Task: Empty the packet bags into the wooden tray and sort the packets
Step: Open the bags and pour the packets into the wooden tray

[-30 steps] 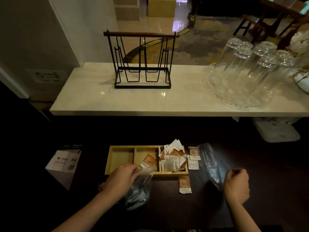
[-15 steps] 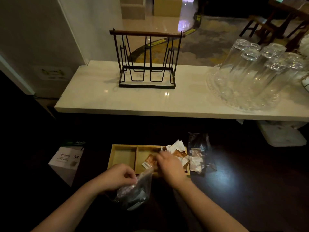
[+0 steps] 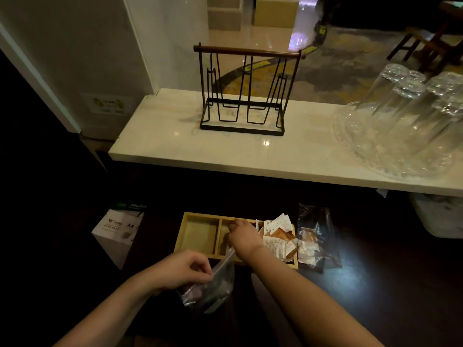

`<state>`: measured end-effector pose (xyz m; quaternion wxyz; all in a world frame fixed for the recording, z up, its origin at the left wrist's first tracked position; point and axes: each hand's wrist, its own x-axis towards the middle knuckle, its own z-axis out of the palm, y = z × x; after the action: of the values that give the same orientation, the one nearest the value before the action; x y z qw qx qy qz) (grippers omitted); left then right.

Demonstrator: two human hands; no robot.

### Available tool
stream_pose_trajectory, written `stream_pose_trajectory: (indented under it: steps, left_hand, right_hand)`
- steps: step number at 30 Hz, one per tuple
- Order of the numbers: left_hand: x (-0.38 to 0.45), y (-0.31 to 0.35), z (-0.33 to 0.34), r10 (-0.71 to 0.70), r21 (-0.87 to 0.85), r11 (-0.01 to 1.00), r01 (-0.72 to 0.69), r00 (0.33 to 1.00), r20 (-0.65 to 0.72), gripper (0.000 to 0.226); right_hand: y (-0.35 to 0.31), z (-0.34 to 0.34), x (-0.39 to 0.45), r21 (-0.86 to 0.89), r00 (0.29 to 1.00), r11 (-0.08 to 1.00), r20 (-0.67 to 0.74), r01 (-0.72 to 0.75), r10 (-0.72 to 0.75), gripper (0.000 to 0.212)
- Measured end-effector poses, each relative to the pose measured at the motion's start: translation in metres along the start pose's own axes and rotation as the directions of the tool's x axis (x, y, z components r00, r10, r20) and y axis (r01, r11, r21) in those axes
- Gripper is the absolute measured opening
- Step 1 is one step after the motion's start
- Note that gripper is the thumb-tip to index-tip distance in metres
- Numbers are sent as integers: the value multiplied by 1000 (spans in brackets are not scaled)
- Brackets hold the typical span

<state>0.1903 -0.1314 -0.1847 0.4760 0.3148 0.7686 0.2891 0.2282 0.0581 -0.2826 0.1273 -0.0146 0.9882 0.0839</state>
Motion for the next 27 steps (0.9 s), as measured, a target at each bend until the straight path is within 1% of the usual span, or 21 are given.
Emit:
stream_pose_trajectory:
  steps: [1, 2, 3, 4, 5, 6, 7, 8, 10, 13, 15, 16, 19, 21, 24, 26, 27]
  left_hand:
    - [-1, 0, 0, -4, -16, 1000, 4, 1000, 1, 10]
    - [-2, -1, 1, -9, -29, 1000, 9, 1000, 0, 11]
    - [-3, -1, 1, -18, -44, 999, 18, 1000, -1, 12]
    - [-4, -2, 1, -28, -77, 997, 28, 1000, 1, 13]
    - [-5, -3, 1, -39, -134, 990, 39, 999, 9, 11]
    - [-6, -2, 1, -45, -201, 978, 47, 999, 19, 8]
    - [-8, -1, 2, -44, -266, 963, 50, 999, 30, 5]
    - [-8, 0, 2, -38, -323, 945, 46, 999, 34, 3]
    - [-9, 4, 5, -25, -429, 902, 41, 999, 43, 5]
    - [-7, 11, 7, -6, -605, 794, 49, 997, 73, 9]
    - [-5, 15, 7, 12, -692, 720, 52, 996, 88, 20]
    - [-5, 16, 7, 20, -711, 701, 50, 996, 90, 22]
    - [-5, 21, 8, 44, -708, 706, 16, 997, 67, 14]
    - [-5, 23, 9, 50, -691, 723, -11, 998, 37, 7]
    - [-6, 26, 10, 63, -688, 724, -49, 998, -6, 12]
    - [-6, 27, 10, 76, -680, 729, -80, 996, -36, 12]
    - [-6, 27, 9, 82, -676, 731, -94, 995, -49, 10]
  right_hand:
    - [2, -7, -5, 121, 998, 992, -46, -46, 52, 27]
    - [7, -12, -11, 278, 986, 953, -83, -118, 147, 24]
    - [15, -17, -19, 434, 960, 879, -101, -195, 263, 22]
    - [25, -18, -29, 563, 920, 782, -91, -268, 381, 23]
    - [36, -16, -40, 648, 874, 688, -67, -329, 481, 24]
    - [47, -10, -51, 693, 832, 617, -43, -374, 553, 26]
    - [54, -4, -64, 711, 799, 571, -21, -410, 601, 26]
    - [58, 1, -74, 704, 778, 552, 2, -447, 628, 26]
    - [53, 10, -86, 675, 774, 565, 13, -474, 633, 25]
    - [35, 18, -88, 653, 779, 602, -30, -459, 626, 21]
    - [29, 17, -83, 614, 785, 641, -55, -461, 617, 22]
    - [27, 15, -81, 591, 787, 656, -57, -469, 614, 23]
    - [30, 11, -74, 532, 806, 718, -105, -449, 582, 21]
    - [36, 16, -70, 443, 828, 774, -114, -451, 548, 25]
    - [38, 23, -70, 347, 865, 821, -48, -454, 499, 17]
    - [37, 28, -73, 311, 915, 870, -1, -382, 403, 19]
    - [36, 27, -75, 312, 926, 879, 3, -360, 378, 21]
